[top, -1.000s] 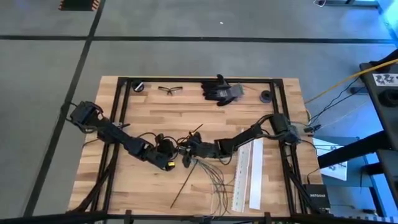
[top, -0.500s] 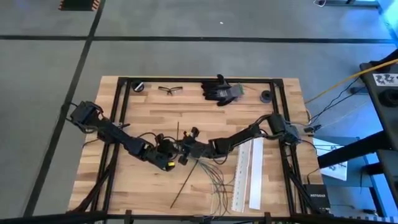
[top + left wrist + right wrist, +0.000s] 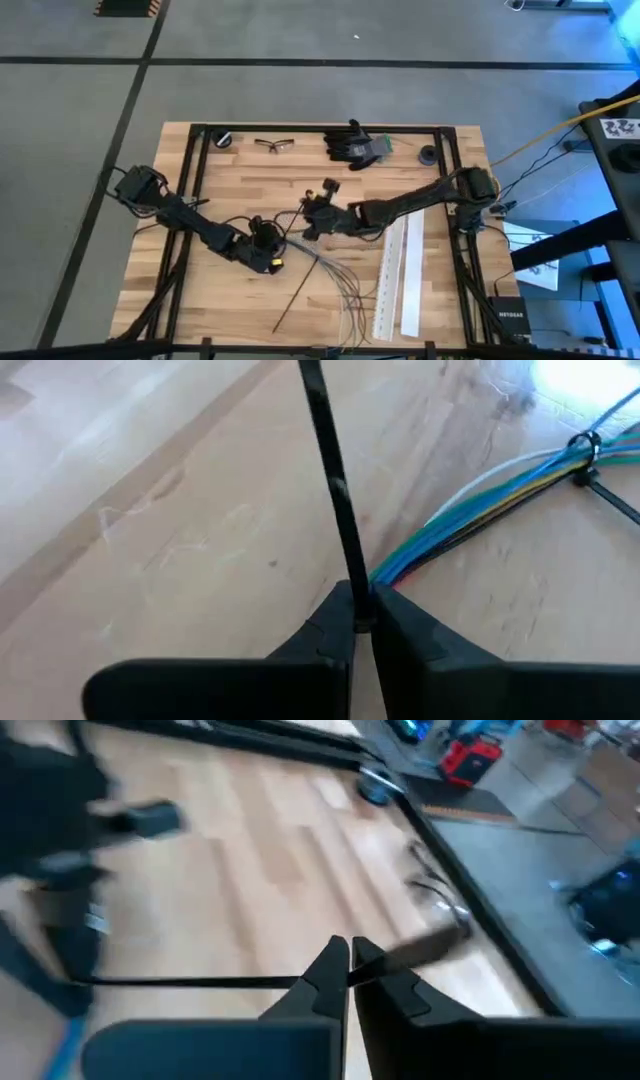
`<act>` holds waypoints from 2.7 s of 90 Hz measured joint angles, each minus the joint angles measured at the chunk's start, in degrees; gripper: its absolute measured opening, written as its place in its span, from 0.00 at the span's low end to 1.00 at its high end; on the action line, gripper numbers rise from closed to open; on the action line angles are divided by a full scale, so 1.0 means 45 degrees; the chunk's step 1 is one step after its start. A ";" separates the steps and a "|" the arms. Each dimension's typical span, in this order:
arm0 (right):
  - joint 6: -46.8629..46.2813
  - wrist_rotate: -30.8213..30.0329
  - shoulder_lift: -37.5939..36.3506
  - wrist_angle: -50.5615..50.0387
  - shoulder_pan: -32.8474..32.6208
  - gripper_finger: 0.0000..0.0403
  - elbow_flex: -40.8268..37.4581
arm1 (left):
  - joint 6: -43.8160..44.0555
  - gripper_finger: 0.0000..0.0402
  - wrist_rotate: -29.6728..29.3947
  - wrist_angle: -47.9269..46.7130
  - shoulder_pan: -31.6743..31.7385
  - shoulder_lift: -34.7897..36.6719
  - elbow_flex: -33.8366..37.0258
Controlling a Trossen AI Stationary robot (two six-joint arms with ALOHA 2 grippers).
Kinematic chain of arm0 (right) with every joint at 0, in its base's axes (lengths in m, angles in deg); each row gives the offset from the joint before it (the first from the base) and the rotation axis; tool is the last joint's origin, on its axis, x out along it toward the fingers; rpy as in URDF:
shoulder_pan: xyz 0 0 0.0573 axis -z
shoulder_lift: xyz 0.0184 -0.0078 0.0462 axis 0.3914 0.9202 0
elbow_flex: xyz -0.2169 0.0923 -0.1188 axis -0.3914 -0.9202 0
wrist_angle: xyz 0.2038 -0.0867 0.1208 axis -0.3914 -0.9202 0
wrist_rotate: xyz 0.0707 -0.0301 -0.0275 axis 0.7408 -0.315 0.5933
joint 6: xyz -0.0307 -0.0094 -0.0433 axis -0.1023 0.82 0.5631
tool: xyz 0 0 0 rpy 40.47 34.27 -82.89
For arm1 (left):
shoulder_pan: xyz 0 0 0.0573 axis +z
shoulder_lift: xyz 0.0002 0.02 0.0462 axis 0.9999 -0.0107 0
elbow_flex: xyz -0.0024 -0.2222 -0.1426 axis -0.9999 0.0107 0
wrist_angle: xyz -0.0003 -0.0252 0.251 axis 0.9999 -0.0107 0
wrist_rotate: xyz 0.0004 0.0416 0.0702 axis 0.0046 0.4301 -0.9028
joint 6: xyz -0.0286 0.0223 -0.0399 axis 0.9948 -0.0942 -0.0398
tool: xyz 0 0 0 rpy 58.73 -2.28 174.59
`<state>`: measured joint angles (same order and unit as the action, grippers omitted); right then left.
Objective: Ziptie cables
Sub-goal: Wrap the zip tie on the cables, then move the white cable duct to the center
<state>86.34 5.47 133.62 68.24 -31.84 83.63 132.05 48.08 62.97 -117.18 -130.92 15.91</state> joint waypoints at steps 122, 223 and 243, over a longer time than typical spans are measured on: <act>-0.4786 0.6449 0.1745 -0.1154 -0.2547 0.35 -0.0667 | -0.3731 0.42 0.3294 -0.0639 0.0062 0.3298 0.1141; -1.4138 0.4169 -0.4150 -1.3552 -0.3779 0.35 -0.0765 | -0.1459 0.42 0.3997 -0.3722 -0.0434 0.6402 0.0928; -1.6245 0.6086 -0.4283 -1.1336 -0.3409 0.35 -0.3250 | -0.1272 0.42 0.3953 -0.3613 -0.0113 0.6402 0.0923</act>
<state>13.23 32.85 114.34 17.22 -47.18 69.00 126.33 65.86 46.71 -117.68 -102.11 20.06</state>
